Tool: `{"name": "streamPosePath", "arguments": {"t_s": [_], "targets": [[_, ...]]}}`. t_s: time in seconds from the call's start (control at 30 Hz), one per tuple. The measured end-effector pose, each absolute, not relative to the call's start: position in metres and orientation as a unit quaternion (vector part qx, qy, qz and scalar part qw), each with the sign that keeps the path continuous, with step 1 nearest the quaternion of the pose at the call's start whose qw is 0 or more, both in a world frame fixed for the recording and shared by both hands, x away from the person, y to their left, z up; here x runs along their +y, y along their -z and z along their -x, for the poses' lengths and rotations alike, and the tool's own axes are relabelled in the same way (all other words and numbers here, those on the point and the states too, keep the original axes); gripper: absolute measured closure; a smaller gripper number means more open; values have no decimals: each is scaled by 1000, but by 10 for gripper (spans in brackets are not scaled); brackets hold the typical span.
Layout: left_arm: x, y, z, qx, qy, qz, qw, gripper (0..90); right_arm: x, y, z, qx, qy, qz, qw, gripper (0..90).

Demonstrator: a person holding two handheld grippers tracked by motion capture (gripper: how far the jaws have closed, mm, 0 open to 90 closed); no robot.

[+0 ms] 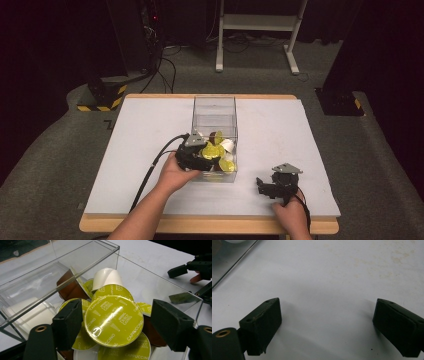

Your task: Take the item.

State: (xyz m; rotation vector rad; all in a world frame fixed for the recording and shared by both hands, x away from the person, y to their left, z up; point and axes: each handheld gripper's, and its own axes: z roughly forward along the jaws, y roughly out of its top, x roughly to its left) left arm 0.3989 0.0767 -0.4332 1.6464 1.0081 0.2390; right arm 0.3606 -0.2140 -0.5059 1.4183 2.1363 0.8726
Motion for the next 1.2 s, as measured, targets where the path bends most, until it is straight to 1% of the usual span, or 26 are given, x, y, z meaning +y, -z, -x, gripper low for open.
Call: {"name": "streamPosePath", "arguments": {"t_s": [0.3, 0.47, 0.57, 0.7, 0.87, 1.2], "targets": [[78, 436, -400, 425, -110, -705, 557, 310, -214, 506, -361, 770, -315, -512, 215, 83], [78, 439, -399, 417, -120, -712, 552, 347, -214, 506, -361, 770, -315, -512, 214, 83], [78, 439, -398, 422, -121, -704, 558, 370, -214, 506, -361, 771, -314, -511, 214, 83], [80, 439, -397, 417, -119, -708, 558, 376, -214, 506, -361, 770, -315, -512, 214, 83], [82, 437, -395, 423, -115, -694, 571, 377, -214, 506, -361, 770, -314, -512, 214, 83], [86, 431, -394, 422, -120, -684, 583, 377, -214, 506, -361, 770, -315, -512, 215, 83]]}}
